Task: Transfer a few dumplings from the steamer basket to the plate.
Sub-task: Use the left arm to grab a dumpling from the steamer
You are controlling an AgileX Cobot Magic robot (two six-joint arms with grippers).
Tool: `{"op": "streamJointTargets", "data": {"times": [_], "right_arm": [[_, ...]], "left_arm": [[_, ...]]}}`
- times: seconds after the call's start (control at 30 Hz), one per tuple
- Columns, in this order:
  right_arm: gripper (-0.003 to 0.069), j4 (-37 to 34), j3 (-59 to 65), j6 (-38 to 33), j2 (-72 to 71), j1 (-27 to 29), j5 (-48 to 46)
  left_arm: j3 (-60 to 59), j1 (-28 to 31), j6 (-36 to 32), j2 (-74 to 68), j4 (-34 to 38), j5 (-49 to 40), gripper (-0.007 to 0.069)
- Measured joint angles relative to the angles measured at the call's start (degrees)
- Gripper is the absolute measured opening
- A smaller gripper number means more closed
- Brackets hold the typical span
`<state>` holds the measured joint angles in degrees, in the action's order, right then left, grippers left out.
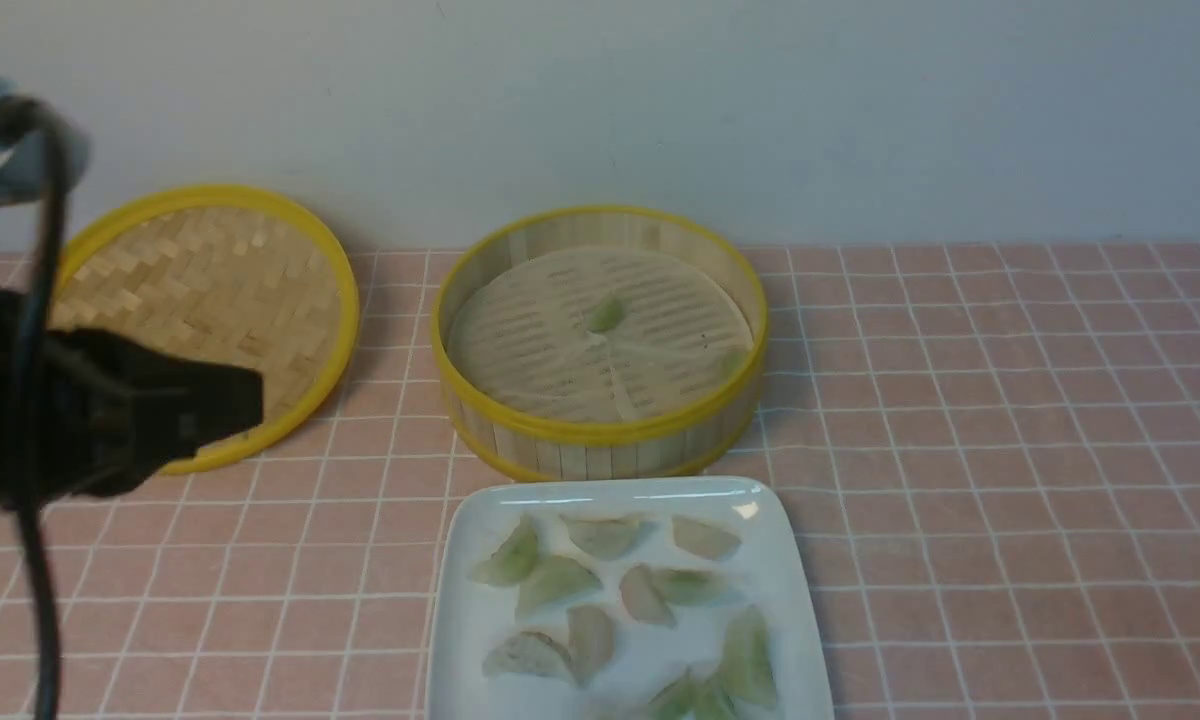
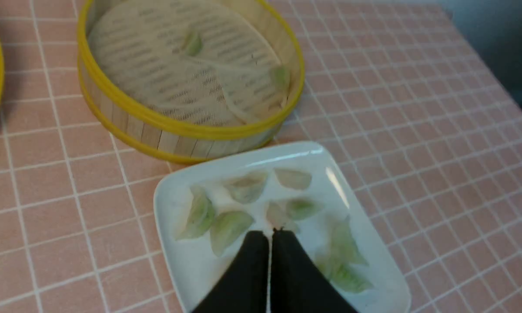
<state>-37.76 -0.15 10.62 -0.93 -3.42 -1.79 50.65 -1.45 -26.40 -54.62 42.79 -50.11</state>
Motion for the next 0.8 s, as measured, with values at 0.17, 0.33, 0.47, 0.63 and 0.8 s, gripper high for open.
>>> {"op": "streamJointTargets", "data": {"times": [0.17, 0.33, 0.47, 0.63, 0.8], "right_arm": [[-0.001, 9.83, -20.48, -7.36, 11.46, 0.0, -28.53], [-0.001, 18.03, -37.48, -11.52, 30.58, 0.0, -50.7], [-0.001, 21.45, -47.68, -15.48, 42.59, 0.0, -61.61], [-0.001, 21.56, -53.54, -18.23, 50.62, 0.0, -63.91], [-0.001, 19.88, -53.67, -19.19, 52.66, 0.0, -62.98]], "left_arm": [[12.58, -3.84, -3.19, -19.73, -5.68, -2.65, -0.0006], [22.57, -8.9, 0.11, -31.61, -11.66, -3.37, -0.0006], [33.29, -10.7, 0.99, -41.06, -14.35, -4.72, -0.0006], [48.5, -11.98, -0.18, -54.42, -16.39, -8.46, -0.0006], [62.67, -14.75, -0.71, -65.72, -19.98, -10.6, -0.0006]]}}
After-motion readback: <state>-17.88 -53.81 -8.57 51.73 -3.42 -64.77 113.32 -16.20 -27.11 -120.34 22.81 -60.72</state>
